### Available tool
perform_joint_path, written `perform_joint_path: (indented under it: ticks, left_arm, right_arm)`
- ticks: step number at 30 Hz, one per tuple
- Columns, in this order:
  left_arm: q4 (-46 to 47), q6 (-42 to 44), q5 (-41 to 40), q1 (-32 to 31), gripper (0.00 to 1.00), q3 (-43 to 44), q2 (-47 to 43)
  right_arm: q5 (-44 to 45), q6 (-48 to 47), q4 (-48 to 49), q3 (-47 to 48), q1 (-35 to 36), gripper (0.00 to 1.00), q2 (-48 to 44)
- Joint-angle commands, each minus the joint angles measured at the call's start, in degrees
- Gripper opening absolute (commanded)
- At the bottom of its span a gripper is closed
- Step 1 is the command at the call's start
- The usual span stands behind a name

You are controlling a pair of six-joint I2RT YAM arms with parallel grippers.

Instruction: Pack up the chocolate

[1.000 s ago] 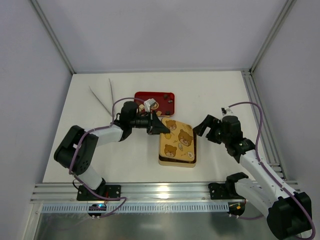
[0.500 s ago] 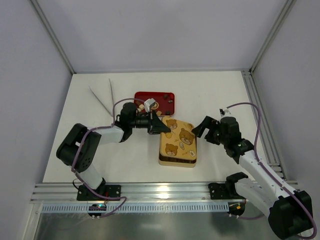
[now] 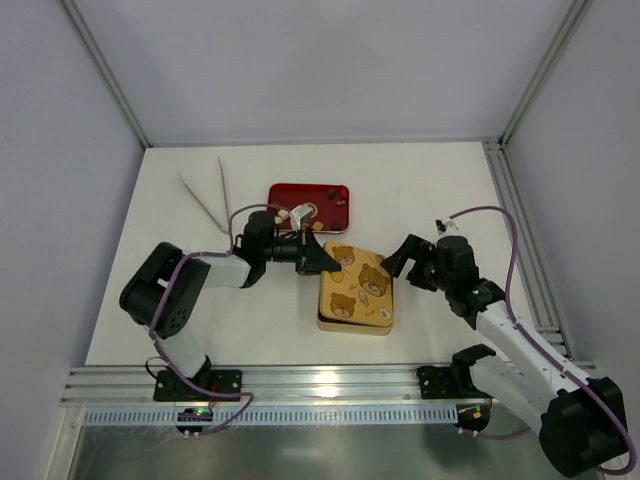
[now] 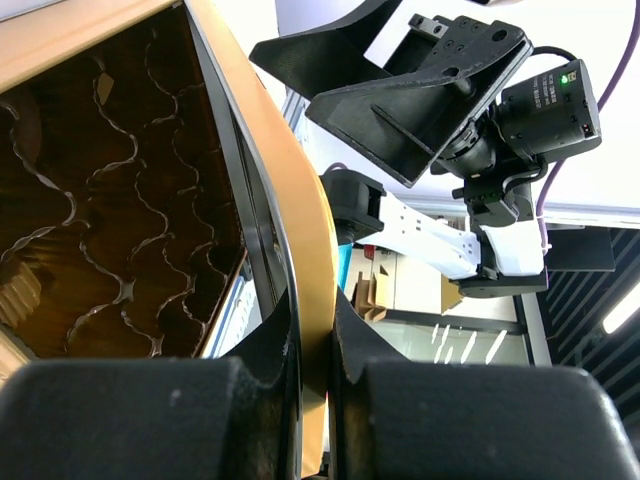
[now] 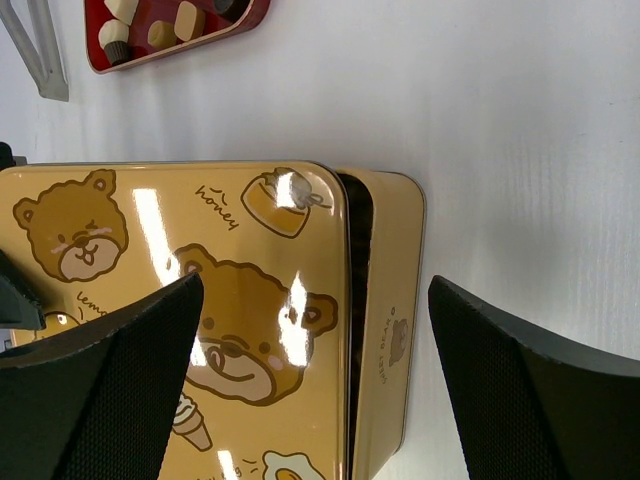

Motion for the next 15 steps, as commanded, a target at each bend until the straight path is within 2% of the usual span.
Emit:
perform_joint_path:
  ticks: [1,5,8,13,15]
  left_arm:
    - [3.4,1.0,1.0,-0.2,0.07,-0.5,0.4]
    - [2.8,1.0,1.0,-0.2,0.22,-0.7,0.3]
    - [1.3,1.9,0.6,-0.2,0.29,-0.9,0.6]
    - [-1.8,3.2,0.5,-0.1,0.37,-0.5,0.1]
    - [-6.3,5.8,0.3,0.0,0.40,0.0,-0.9]
  right_arm:
    - [1.5,0.3,2.9,-0.1,0.5,0.93,0.3]
    - [1.6,0.3,3.0,0.0,0.6,0.93,0.4]
    - [1.7,0.3,3.2,-0.1,0.7,0.93,0.4]
    - [1.8,0.3,3.3,-0.6,0.7,0.93,0.5]
    - [1.9,0.4,3.4,-0.6,0.7,0.93,0.6]
